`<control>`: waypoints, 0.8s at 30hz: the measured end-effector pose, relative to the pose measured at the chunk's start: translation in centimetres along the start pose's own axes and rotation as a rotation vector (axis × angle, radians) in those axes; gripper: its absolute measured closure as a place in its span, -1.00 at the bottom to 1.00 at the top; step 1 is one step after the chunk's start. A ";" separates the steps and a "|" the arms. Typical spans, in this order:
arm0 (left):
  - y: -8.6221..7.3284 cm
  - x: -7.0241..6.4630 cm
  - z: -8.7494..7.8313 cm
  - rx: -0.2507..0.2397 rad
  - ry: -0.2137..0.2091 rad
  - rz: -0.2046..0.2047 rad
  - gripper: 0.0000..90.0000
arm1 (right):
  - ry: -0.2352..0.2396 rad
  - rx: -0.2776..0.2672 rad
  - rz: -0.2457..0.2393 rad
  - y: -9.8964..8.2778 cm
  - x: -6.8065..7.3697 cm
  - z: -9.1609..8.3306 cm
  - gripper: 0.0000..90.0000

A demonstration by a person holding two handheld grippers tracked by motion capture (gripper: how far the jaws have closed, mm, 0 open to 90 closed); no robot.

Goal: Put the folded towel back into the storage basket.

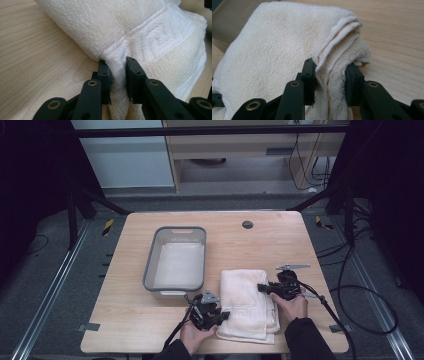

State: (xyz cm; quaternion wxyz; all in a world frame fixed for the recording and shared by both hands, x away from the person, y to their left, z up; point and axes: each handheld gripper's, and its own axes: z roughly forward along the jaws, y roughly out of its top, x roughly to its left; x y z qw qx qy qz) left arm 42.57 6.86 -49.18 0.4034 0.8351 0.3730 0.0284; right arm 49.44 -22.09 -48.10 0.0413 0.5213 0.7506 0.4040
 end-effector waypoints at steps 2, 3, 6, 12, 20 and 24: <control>0.1 0.0 -0.2 -0.004 -0.006 -0.004 0.69 | 0.005 -0.014 -0.003 0.1 0.1 -0.4 0.49; 0.1 0.0 -0.3 -0.008 -0.007 0.001 0.69 | 0.006 -0.022 -0.005 0.1 0.2 -0.6 0.49; 0.2 -0.1 -0.7 -0.021 -0.014 -0.001 0.70 | 0.010 -0.042 -0.016 0.2 0.4 -1.3 0.49; 0.7 -0.4 -1.7 -0.052 -0.019 0.010 0.70 | 0.000 -0.092 -0.058 0.6 1.4 -2.6 0.49; 1.3 -0.8 -2.8 -0.090 -0.027 0.029 0.70 | -0.005 -0.142 -0.083 1.1 2.4 -4.3 0.50; 1.7 -0.9 -3.5 -0.117 -0.033 0.030 0.70 | 0.002 -0.167 -0.085 1.4 2.6 -5.0 0.50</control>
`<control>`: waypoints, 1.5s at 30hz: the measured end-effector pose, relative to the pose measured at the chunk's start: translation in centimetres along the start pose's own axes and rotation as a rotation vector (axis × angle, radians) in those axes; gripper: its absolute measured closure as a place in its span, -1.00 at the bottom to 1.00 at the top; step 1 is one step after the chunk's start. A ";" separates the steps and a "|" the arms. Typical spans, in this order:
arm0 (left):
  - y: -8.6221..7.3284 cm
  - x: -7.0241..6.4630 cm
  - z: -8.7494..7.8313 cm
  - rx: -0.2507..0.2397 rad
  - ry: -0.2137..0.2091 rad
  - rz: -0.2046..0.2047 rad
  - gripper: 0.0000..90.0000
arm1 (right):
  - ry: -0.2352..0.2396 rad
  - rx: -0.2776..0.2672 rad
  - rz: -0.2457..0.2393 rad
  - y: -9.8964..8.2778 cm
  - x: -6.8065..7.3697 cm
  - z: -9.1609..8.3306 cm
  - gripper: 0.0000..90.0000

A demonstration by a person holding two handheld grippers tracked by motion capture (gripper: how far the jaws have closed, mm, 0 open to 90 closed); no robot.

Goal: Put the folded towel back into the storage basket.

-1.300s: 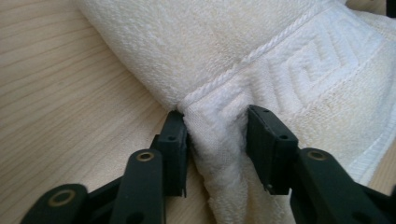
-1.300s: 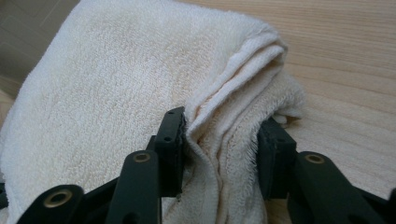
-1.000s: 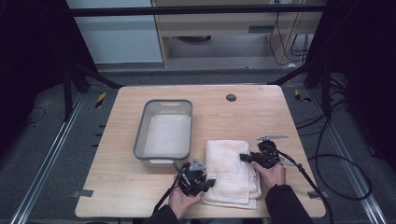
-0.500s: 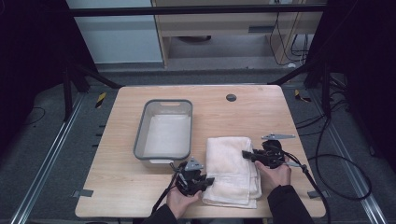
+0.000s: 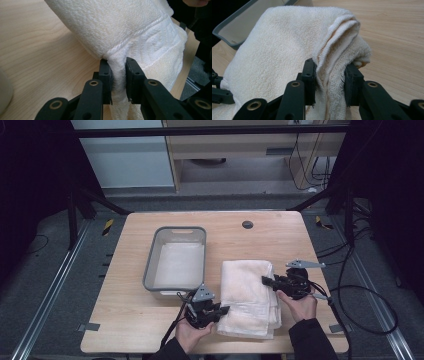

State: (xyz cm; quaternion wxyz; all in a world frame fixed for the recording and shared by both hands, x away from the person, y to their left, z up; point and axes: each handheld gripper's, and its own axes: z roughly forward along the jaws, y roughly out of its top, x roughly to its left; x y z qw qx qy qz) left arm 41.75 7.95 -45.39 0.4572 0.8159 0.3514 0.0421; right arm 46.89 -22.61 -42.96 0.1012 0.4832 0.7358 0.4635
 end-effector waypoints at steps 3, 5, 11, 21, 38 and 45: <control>0.3 -0.2 -0.4 -0.017 0.003 0.008 0.71 | -0.001 -0.016 -0.005 0.3 0.2 -0.4 0.50; 0.5 -0.2 -0.7 -0.025 0.002 0.014 0.71 | -0.004 -0.027 -0.011 0.5 0.5 -0.7 0.50; 1.0 -0.5 -1.3 -0.047 0.002 0.024 0.71 | 0.001 -0.055 -0.010 0.9 0.7 -1.3 0.50; 2.1 -0.5 -2.7 -0.082 0.021 0.046 0.71 | -0.006 -0.092 -0.031 2.1 1.6 -1.8 0.50; 3.5 0.2 -4.6 -0.140 0.041 0.055 0.71 | -0.022 -0.162 -0.073 4.7 3.4 -1.8 0.50; 4.1 0.4 -5.1 -0.155 0.046 0.058 0.71 | -0.024 -0.181 -0.077 5.4 3.7 -1.8 0.50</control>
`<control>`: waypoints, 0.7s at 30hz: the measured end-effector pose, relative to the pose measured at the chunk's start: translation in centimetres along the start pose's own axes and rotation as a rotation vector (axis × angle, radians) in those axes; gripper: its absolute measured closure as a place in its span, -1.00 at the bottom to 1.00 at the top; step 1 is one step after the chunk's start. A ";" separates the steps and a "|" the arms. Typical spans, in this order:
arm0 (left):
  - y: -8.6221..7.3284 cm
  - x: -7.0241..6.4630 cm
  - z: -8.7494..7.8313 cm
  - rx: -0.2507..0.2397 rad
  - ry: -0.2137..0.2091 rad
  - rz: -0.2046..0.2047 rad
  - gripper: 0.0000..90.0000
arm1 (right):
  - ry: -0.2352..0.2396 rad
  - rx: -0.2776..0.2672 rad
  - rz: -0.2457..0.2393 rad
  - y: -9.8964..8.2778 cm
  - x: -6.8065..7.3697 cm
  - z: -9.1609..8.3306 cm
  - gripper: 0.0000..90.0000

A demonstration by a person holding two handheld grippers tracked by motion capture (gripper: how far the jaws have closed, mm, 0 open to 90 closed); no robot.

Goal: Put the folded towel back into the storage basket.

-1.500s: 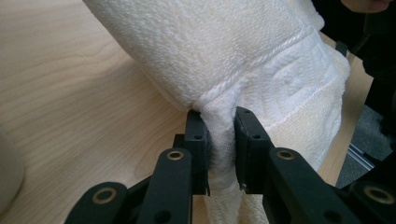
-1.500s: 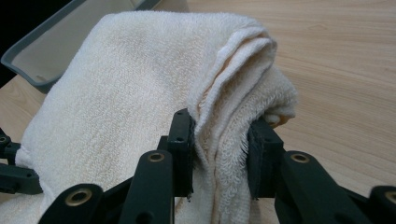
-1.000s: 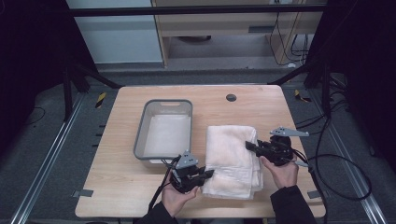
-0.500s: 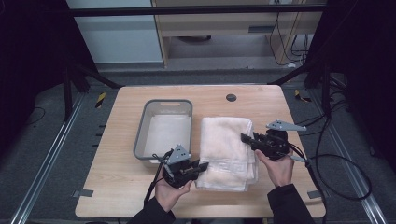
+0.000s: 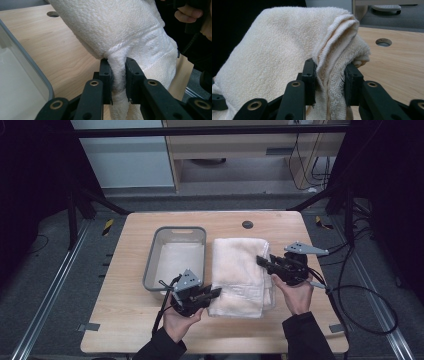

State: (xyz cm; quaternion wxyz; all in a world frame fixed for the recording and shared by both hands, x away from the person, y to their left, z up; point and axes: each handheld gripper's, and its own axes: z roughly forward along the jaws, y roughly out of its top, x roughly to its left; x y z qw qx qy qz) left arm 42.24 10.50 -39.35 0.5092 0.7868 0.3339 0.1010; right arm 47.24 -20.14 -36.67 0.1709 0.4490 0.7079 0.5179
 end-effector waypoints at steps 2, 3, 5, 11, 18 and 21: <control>0.2 0.0 -0.1 -0.004 0.002 0.004 0.71 | -0.002 -0.005 -0.003 0.2 0.1 0.0 0.50; 0.3 0.0 -0.2 -0.008 0.003 0.004 0.71 | -0.001 -0.009 -0.004 0.4 0.2 -0.1 0.50; 0.5 0.0 -0.3 -0.014 0.004 0.006 0.71 | -0.004 -0.015 -0.009 0.6 0.2 -0.1 0.50; 1.1 0.1 -0.6 -0.029 0.014 0.018 0.71 | -0.006 -0.034 -0.015 1.4 0.5 -0.3 0.50; 1.8 0.4 -1.2 -0.047 0.017 0.020 0.72 | -0.005 -0.051 -0.019 2.1 0.8 -0.3 0.50; 2.1 0.6 -1.5 -0.056 0.022 0.024 0.72 | -0.006 -0.057 -0.027 2.5 1.0 -0.2 0.50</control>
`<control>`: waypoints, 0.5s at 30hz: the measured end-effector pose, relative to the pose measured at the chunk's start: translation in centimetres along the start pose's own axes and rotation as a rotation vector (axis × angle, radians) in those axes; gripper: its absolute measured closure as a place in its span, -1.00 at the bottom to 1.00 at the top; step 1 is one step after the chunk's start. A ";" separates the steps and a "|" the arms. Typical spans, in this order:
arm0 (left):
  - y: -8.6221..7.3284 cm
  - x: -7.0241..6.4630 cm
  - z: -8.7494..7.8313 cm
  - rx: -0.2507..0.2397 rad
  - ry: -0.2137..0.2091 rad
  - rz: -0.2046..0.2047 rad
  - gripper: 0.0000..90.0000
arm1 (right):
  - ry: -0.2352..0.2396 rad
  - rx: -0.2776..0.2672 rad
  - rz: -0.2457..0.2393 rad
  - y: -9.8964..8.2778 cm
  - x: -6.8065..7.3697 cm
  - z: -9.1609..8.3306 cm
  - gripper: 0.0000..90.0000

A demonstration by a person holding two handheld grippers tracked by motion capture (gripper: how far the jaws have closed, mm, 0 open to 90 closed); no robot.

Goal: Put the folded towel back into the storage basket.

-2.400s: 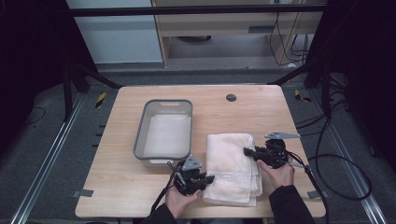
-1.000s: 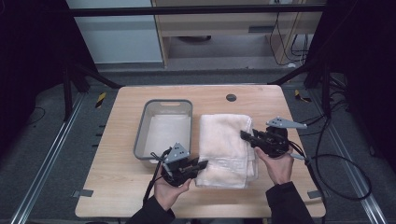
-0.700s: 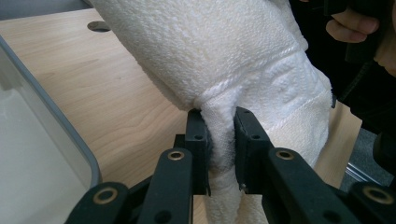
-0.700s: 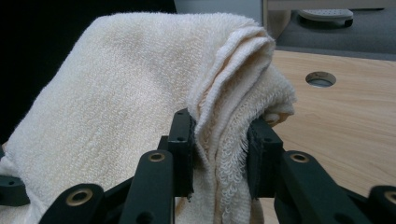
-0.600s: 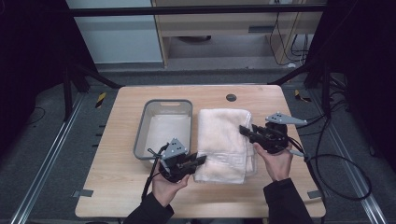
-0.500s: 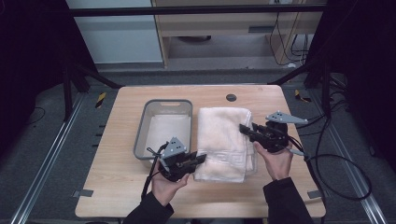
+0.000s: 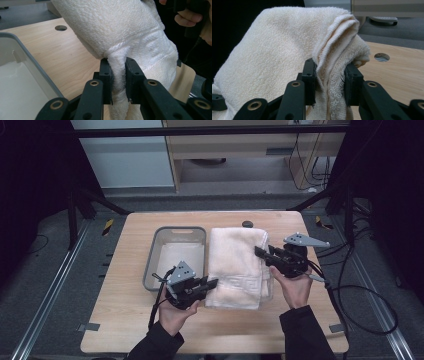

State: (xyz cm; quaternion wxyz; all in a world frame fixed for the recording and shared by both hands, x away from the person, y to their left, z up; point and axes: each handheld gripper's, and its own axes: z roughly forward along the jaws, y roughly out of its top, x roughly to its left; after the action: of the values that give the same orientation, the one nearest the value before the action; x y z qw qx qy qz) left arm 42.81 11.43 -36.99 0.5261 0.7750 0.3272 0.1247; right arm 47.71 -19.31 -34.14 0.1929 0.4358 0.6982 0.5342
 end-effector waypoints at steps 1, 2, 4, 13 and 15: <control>0.1 0.1 -0.1 -0.003 0.001 0.000 0.72 | 0.000 -0.003 -0.002 0.2 0.1 0.0 0.50; 0.2 0.2 -0.2 -0.006 0.004 0.002 0.72 | 0.000 -0.005 -0.004 0.3 0.2 0.1 0.50; 0.3 0.3 -0.4 -0.013 0.007 -0.001 0.72 | 0.004 -0.011 -0.005 0.5 0.3 0.1 0.50; 1.0 1.0 -1.5 -0.020 0.023 0.005 0.72 | 0.011 -0.021 -0.017 1.7 1.1 0.8 0.50; 1.1 1.1 -1.7 -0.025 0.026 0.004 0.72 | 0.013 -0.024 -0.020 1.9 1.3 1.0 0.50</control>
State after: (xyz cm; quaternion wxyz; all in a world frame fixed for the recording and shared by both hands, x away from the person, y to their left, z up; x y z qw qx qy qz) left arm 43.20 13.11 -35.48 0.5312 0.7673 0.3308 0.1402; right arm 48.48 -17.61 -32.50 0.1986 0.4230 0.6974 0.5433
